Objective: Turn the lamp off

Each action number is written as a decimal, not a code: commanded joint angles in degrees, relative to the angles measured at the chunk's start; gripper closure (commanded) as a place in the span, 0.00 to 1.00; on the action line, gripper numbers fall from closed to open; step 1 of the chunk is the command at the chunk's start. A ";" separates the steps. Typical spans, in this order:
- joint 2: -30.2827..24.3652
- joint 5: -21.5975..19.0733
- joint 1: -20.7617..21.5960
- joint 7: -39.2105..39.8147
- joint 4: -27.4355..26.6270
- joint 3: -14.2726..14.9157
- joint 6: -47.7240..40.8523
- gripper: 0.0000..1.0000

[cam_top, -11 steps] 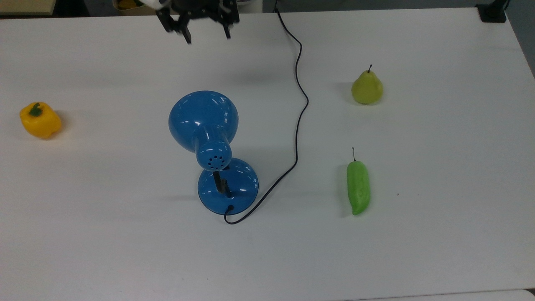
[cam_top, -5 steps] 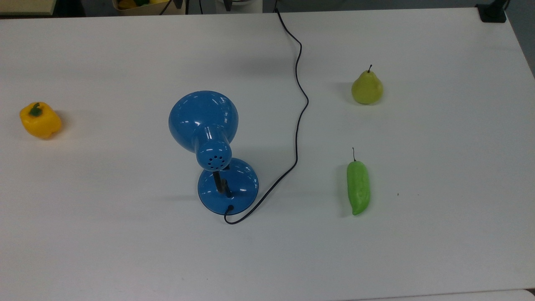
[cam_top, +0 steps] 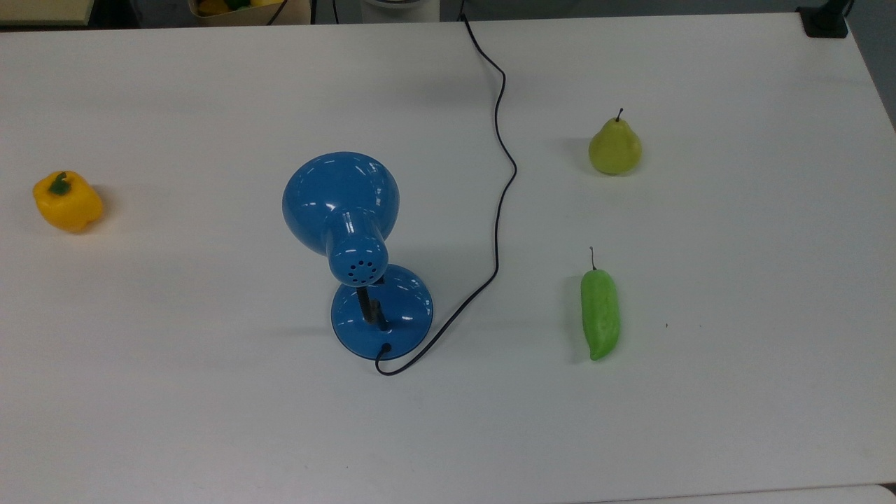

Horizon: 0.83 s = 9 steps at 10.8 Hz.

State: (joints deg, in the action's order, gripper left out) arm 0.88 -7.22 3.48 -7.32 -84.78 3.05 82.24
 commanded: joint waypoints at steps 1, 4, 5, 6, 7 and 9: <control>-5.86 -0.17 -7.42 -0.41 -9.48 -10.13 9.89 0.00; -5.72 0.10 -4.12 5.88 -12.60 -9.21 13.56 0.00; -5.19 1.14 -2.18 8.96 -12.51 -6.68 13.82 0.00; -5.01 2.46 -1.03 11.86 -12.51 -5.69 14.52 0.00; -4.75 3.17 -0.85 12.76 -12.60 -4.81 16.27 0.00; -4.40 3.26 -0.84 12.25 -12.69 -4.37 19.87 0.00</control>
State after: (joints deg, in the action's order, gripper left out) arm -2.78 -4.87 1.09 3.52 -95.63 -3.17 97.78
